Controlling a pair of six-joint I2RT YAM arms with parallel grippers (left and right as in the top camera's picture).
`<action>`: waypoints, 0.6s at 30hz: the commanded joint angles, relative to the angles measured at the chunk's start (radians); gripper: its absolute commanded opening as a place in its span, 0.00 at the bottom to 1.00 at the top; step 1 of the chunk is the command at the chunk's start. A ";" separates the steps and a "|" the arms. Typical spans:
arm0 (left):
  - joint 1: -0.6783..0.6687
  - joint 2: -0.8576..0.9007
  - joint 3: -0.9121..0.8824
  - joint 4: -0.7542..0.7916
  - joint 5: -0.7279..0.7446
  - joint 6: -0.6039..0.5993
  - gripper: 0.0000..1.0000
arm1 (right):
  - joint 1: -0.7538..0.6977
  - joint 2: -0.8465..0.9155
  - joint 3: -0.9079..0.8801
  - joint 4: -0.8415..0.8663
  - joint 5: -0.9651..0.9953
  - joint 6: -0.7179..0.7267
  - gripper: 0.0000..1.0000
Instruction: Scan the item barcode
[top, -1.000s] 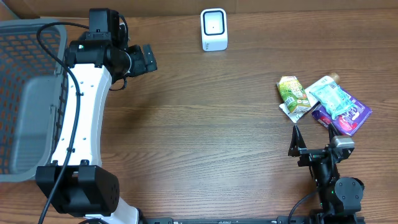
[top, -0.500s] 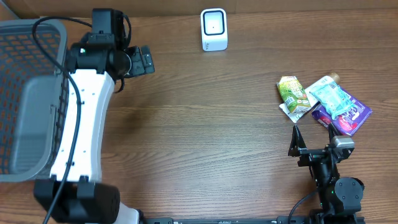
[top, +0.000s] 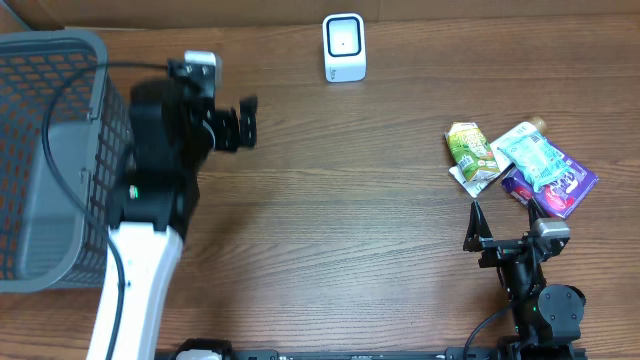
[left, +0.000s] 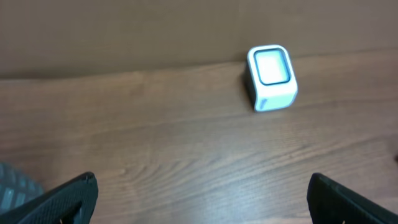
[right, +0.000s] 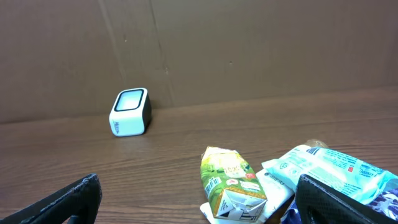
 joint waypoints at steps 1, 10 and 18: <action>0.006 -0.159 -0.171 0.110 0.046 0.087 1.00 | -0.007 -0.012 -0.011 0.003 -0.005 -0.003 1.00; 0.071 -0.561 -0.672 0.457 0.051 0.087 1.00 | -0.007 -0.012 -0.011 0.003 -0.005 -0.003 1.00; 0.073 -0.921 -1.025 0.624 -0.045 0.099 1.00 | -0.007 -0.012 -0.011 0.003 -0.005 -0.003 1.00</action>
